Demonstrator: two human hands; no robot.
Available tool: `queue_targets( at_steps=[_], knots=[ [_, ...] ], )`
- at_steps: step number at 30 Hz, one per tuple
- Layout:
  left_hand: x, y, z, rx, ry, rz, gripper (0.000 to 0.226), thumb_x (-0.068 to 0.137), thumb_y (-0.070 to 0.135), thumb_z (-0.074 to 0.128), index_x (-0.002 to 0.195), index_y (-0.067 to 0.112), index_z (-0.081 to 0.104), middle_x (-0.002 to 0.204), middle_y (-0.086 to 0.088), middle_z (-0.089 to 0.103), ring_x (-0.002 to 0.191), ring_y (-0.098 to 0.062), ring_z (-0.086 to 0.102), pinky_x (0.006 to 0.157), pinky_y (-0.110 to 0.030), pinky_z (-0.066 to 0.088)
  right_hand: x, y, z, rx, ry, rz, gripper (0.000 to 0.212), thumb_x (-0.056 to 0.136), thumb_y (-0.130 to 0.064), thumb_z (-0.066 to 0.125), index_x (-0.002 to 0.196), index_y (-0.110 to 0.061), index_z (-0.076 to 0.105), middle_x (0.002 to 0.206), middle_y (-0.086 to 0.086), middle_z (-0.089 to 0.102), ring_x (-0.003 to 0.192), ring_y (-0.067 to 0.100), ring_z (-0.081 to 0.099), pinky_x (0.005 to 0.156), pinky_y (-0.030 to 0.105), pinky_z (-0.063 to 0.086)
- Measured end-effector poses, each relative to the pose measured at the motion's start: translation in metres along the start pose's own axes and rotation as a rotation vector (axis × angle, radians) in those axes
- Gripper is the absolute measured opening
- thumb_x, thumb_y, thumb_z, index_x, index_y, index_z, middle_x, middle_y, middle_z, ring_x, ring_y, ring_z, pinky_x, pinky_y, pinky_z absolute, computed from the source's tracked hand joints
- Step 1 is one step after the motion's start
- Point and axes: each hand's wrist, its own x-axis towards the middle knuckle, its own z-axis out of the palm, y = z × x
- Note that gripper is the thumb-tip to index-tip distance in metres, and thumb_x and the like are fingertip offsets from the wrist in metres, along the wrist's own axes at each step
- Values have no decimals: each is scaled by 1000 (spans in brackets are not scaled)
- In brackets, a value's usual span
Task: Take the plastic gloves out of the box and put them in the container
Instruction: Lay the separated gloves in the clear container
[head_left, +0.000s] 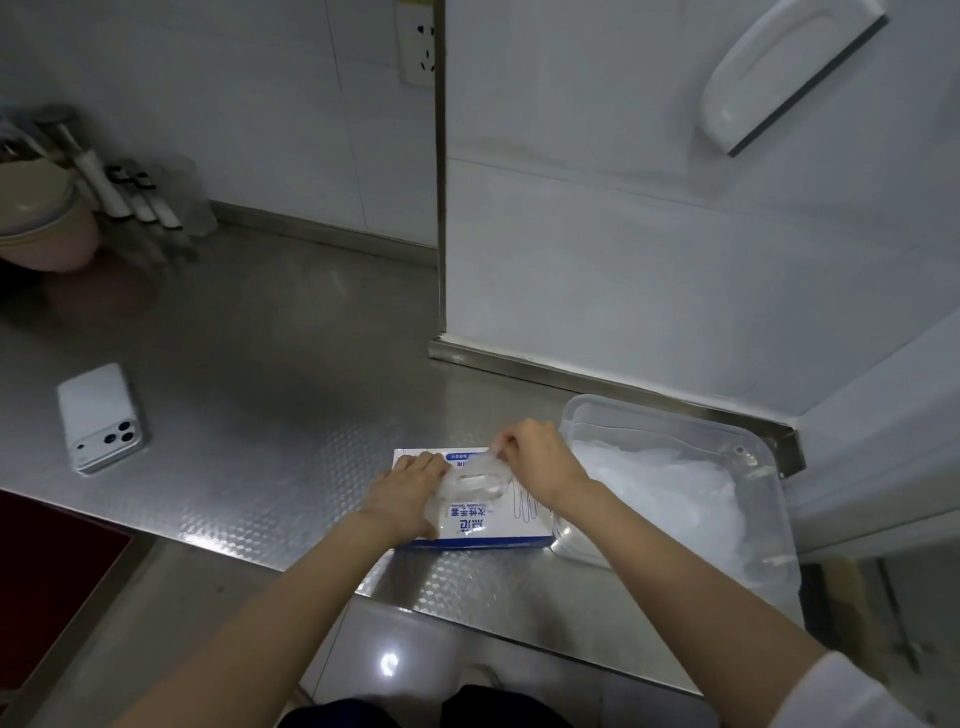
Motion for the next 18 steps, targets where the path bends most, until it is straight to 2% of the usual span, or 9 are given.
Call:
queue_targets(
  at_steps=[4, 7, 9, 13, 16, 18],
  knots=[
    [2, 3, -2, 27, -19, 16, 83, 76, 31, 75, 142, 20, 26, 146, 2, 31, 134, -20, 30, 109, -37, 33, -5, -2, -13, 65, 41, -26, 24, 93, 0, 48, 95, -1, 72, 98, 12, 72, 91, 22, 66, 80, 24, 48],
    [1, 5, -4, 42, -39, 16, 84, 77, 32, 74, 143, 18, 24, 147, 1, 30, 135, -20, 28, 109, -37, 34, -9, -4, -20, 107, 57, -48, 25, 92, 3, 46, 93, 1, 71, 96, 14, 71, 90, 23, 67, 86, 31, 51],
    [1, 6, -4, 61, -41, 18, 83, 78, 32, 73, 143, 17, 24, 147, 0, 29, 135, -20, 28, 109, -37, 34, -13, -7, -24, 108, 89, -76, 25, 90, 4, 46, 89, -1, 71, 93, 12, 71, 86, 22, 66, 84, 30, 50],
    [1, 9, -5, 84, -62, 19, 78, 80, 30, 70, 142, 15, 26, 147, -1, 30, 135, -21, 28, 109, -38, 33, -13, -19, -58, 119, 279, -121, 21, 86, 6, 46, 80, -1, 65, 73, 7, 62, 66, 19, 54, 63, 29, 40],
    [2, 9, -7, 91, -94, 30, 82, 79, 32, 70, 144, 16, 23, 149, 0, 25, 136, -21, 25, 109, -38, 33, -10, -24, -97, 103, 424, -174, 18, 86, 4, 45, 80, 1, 62, 77, 6, 63, 73, 20, 55, 69, 32, 41],
    [2, 9, -7, 79, -91, 27, 81, 79, 31, 70, 144, 17, 25, 148, 1, 27, 135, -20, 26, 108, -36, 34, -11, -17, -107, 91, 437, -167, 17, 90, -2, 48, 80, -2, 62, 74, 0, 60, 73, 17, 55, 70, 30, 43]
  ],
)
